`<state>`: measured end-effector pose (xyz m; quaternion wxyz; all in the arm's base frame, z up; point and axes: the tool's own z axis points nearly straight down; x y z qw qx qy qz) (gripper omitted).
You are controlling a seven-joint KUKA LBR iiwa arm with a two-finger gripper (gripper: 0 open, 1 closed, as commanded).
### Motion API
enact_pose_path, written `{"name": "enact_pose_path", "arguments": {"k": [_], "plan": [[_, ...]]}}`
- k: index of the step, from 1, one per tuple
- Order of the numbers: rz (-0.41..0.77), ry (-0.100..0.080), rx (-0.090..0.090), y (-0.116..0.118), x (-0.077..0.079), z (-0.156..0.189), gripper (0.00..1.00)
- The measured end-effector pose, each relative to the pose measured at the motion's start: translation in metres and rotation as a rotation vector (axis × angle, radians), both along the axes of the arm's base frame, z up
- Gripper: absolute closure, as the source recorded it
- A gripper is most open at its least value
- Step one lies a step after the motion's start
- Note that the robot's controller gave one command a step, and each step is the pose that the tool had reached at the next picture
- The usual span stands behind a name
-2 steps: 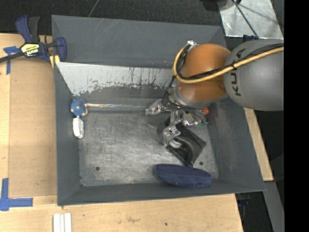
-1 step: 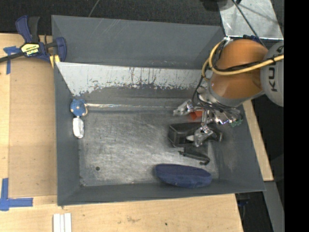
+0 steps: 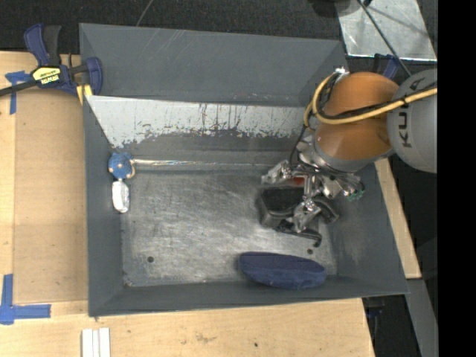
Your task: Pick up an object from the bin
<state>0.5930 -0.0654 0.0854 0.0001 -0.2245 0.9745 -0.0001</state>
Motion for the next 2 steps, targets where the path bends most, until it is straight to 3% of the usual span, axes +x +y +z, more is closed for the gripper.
{"name": "enact_pose_path", "arguments": {"k": [1, 2], "plan": [[-0.004, 0.004, -0.001, -0.001, -0.001, -0.001, 1.00], [0.107, -0.005, -0.001, -0.001, -0.007, 0.122, 1.00]]}}
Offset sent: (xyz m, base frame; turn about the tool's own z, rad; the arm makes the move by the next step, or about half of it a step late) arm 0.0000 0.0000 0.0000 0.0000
